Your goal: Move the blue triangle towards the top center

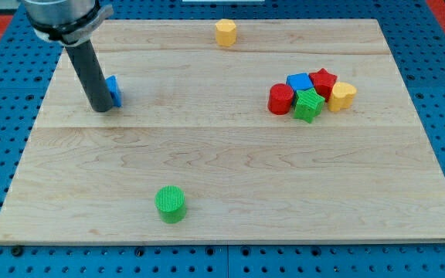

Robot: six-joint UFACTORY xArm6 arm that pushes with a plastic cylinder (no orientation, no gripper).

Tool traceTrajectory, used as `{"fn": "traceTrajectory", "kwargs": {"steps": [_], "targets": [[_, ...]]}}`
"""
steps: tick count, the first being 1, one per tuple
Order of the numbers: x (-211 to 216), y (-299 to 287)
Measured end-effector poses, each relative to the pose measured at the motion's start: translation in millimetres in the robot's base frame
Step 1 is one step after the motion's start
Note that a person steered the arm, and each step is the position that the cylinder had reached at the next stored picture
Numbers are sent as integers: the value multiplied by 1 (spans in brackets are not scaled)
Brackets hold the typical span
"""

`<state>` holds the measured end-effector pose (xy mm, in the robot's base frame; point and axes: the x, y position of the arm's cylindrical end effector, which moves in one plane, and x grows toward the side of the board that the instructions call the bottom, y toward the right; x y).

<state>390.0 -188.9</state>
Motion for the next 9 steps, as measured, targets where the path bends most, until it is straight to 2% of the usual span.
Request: {"fn": "traceTrajectory", "kwargs": {"steps": [2, 3, 4, 5, 6, 8, 9], "targets": [[-80, -10], [-105, -2], [-108, 40], [-129, 66], [-164, 29], [-151, 54], [-144, 111]]}}
